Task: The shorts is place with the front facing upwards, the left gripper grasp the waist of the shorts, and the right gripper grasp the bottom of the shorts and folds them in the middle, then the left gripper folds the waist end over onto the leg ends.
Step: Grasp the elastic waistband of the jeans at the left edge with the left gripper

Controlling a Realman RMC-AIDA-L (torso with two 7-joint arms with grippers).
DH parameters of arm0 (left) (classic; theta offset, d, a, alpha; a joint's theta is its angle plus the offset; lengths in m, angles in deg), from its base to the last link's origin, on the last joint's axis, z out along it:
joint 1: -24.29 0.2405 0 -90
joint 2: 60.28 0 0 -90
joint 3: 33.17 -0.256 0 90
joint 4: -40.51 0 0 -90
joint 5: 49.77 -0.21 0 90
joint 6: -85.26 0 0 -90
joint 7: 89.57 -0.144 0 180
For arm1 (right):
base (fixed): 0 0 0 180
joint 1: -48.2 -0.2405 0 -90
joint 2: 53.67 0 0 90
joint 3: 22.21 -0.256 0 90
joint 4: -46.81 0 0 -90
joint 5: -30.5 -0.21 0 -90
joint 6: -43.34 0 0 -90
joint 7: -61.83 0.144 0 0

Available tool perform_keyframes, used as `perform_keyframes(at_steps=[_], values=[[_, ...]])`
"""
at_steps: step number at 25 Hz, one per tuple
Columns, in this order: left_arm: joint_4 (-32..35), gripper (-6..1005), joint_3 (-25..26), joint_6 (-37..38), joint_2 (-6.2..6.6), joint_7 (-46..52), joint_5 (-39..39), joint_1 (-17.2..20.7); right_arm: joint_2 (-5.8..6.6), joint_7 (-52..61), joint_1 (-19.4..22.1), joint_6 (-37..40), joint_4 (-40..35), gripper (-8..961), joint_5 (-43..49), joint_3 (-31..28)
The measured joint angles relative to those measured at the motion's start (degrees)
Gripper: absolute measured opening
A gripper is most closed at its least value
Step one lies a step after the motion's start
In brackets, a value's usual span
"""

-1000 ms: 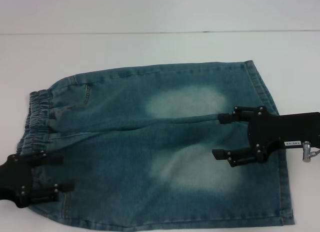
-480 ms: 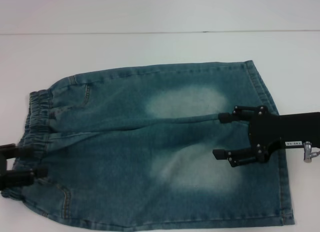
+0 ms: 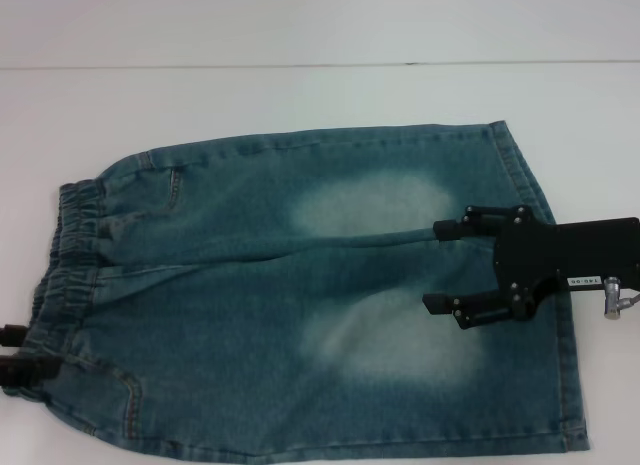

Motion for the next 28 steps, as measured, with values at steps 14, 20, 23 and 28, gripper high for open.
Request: perform_keyframes(at_steps=[14,20,23,28], values=[[4.54,794,-0.16,-0.34,-0.61,1.83,-4.18,0.19,0.0,0.15,-0.25,-0.45,0.31,931,-0.23,-0.15],[4.26,793,-0.6,0.72,-0.31,1.85,-4.34,-0.01,0.0,0.26,-0.37,-0.72,0.31,931,-0.29,-0.59],[3.39,793,-0.67,0.65,-0.1,1.86,-4.42,-0.17,0.0,0.27,-0.52,-0.73,0.3,930,-0.29,-0.83],[2.58,793,-0.73,0.32,-0.07,1.89,-4.65,-0.47,-0.13,0.28,-0.72,-0.63,0.3,930,-0.29,-0.82]])
